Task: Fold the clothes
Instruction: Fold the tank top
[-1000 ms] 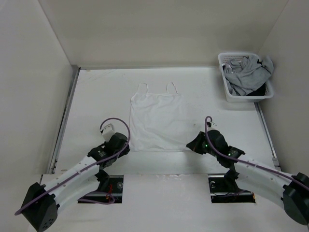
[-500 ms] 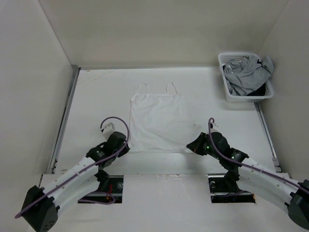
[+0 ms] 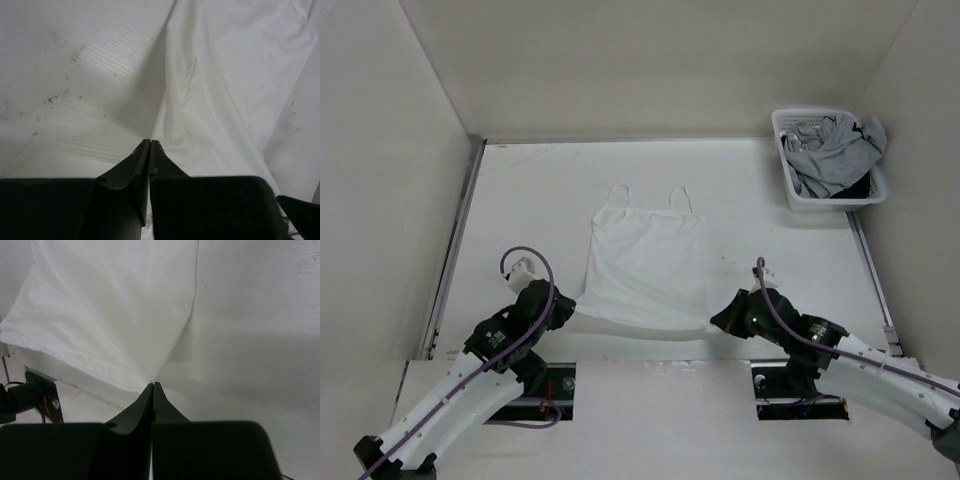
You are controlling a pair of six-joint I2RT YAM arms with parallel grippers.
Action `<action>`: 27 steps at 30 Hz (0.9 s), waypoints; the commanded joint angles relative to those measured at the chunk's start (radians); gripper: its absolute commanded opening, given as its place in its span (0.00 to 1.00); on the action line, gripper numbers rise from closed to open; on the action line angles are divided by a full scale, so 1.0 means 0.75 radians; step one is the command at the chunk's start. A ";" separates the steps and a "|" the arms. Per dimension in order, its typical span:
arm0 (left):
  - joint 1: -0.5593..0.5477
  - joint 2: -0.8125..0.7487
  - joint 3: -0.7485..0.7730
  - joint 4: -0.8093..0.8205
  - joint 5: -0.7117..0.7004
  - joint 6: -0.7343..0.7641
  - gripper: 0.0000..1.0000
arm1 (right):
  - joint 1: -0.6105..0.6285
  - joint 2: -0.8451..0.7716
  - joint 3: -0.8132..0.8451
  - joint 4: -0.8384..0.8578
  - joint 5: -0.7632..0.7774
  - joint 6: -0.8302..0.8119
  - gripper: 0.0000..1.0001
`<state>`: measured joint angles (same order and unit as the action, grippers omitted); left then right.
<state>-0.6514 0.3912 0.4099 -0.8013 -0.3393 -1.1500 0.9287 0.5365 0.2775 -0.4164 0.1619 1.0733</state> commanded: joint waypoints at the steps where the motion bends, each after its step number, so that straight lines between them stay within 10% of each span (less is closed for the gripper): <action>1: -0.010 0.087 0.159 0.153 -0.102 0.048 0.00 | -0.012 0.047 0.141 0.056 0.054 -0.058 0.00; 12: 0.352 0.864 0.478 0.992 0.117 0.308 0.00 | -0.570 0.634 0.599 0.461 -0.248 -0.461 0.00; 27: 0.499 1.738 1.136 1.134 0.123 0.361 0.02 | -0.957 1.536 1.313 0.580 -0.502 -0.515 0.00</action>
<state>-0.2989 1.6268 1.1828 0.0128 -0.2493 -0.9104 0.2432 1.6077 1.1732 -0.0357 -0.1631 0.7025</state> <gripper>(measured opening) 0.019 0.005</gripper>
